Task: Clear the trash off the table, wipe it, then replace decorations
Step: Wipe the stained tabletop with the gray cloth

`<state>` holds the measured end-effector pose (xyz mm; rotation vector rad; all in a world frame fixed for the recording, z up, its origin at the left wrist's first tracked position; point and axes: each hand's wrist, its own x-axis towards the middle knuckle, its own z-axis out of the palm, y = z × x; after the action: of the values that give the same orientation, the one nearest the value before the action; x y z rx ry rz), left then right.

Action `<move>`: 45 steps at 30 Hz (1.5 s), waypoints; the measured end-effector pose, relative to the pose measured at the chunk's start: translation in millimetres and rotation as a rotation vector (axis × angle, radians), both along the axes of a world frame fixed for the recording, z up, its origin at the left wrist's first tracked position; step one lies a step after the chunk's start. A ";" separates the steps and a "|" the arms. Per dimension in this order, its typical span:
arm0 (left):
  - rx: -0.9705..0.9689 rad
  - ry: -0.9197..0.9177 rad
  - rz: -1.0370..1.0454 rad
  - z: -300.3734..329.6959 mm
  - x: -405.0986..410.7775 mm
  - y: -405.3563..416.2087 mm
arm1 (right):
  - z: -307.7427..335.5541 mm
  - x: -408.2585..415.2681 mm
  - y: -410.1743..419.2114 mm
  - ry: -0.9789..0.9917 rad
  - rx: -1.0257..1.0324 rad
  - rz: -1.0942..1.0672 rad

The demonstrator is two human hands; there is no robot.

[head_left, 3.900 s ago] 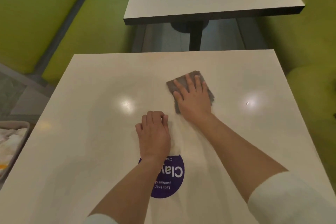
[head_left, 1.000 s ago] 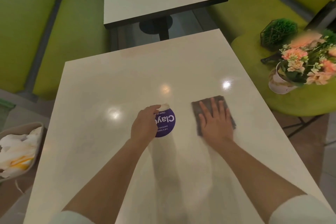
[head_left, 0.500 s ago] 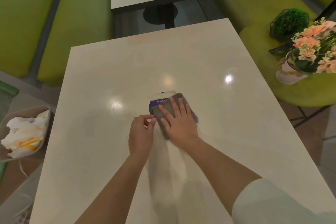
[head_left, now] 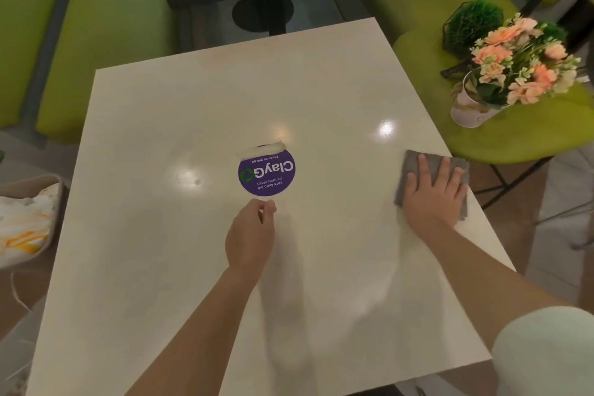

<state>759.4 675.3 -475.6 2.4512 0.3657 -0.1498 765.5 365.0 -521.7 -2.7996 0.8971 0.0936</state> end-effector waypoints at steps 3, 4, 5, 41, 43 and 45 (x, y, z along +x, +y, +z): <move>0.048 -0.107 -0.083 -0.7 -15.8 -2.3 | 2.1 -6.9 62.1 0.050 0.022 0.109; 0.086 -0.144 -0.109 -1.8 -22.0 -2.9 | 3.2 -14.3 88.1 0.030 0.034 0.210; 0.125 -0.165 -0.125 -3.0 -28.8 -3.1 | 2.3 -24.3 113.4 -0.007 0.049 0.308; 0.431 -0.066 -0.078 -18.1 -168.8 -27.5 | -2.4 -150.6 48.2 -0.079 0.063 0.535; 0.426 -0.069 -0.064 -19.6 -168.2 -29.1 | -3.6 -154.1 4.5 -0.070 0.032 0.394; 0.410 -0.063 -0.054 -20.6 -168.9 -31.9 | -3.7 -157.0 -23.5 -0.060 0.022 0.301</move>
<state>590.5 643.4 -496.1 2.8644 0.3277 -0.0209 608.5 341.5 -525.4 -2.8777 0.4527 0.0632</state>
